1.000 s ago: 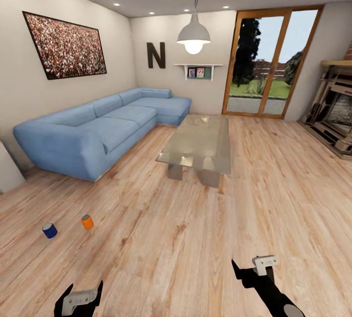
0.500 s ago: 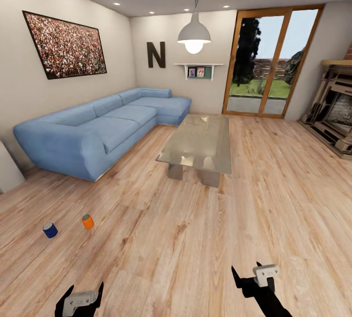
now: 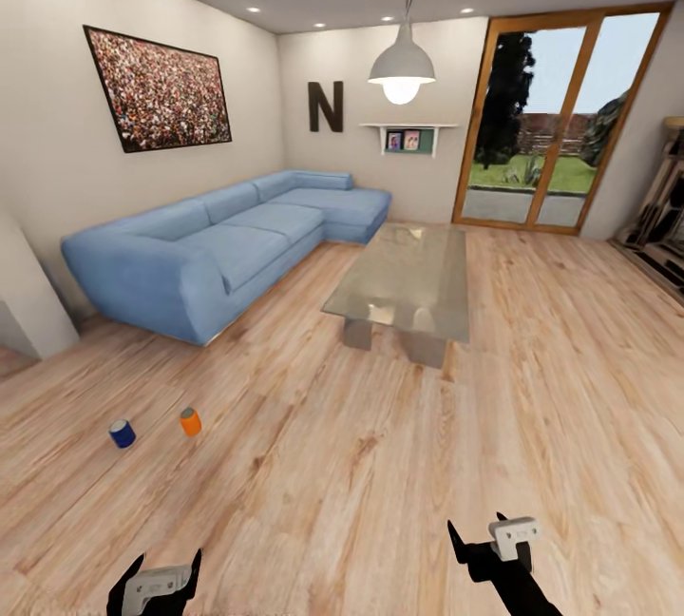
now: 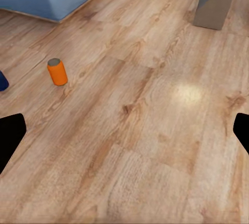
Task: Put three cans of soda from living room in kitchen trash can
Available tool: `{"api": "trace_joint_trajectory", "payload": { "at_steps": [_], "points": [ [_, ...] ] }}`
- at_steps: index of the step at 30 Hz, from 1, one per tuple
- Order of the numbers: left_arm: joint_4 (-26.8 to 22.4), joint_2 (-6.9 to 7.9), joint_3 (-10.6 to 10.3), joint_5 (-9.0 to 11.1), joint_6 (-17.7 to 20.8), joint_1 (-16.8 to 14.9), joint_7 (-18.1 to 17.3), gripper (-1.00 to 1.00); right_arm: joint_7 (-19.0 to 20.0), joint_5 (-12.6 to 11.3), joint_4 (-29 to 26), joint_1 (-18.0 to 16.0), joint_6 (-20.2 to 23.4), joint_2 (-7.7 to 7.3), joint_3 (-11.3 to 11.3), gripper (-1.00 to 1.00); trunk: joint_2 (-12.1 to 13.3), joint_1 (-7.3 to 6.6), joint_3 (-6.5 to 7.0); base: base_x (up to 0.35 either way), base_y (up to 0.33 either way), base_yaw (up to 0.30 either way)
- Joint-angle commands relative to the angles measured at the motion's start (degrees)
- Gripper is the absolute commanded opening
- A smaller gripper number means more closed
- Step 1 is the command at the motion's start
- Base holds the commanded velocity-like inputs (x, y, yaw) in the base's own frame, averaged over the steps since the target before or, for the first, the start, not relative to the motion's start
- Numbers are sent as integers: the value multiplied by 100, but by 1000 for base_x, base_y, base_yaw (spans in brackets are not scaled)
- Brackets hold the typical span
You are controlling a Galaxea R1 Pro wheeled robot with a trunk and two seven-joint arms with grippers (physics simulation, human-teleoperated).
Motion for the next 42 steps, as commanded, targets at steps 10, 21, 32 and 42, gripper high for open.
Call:
{"api": "trace_joint_trajectory", "payload": {
  "at_steps": [10, 21, 32, 42],
  "points": [
    [0, 0, 0, -6, 1, -3, 1, 100, -4, 1, 41, 0, -2, 1, 4, 100, 0, 0, 0, 0, 0, 244],
    [0, 0, 0, -7, 0, -5, 1, 100, -9, 1, 50, 0, -6, 1, 4, 100, 0, 0, 0, 0, 29, 247],
    [0, 0, 0, -15, 6, -6, 1, 100, -14, 1, 75, 0, -8, 1, 7, 100, 0, 0, 0, 0, 197, 248],
    [0, 0, 0, -16, 9, -6, 1, 100, -14, 1, 115, 0, -9, 1, 13, 100, 0, 0, 0, 0, 257, 247]
  ]
}}
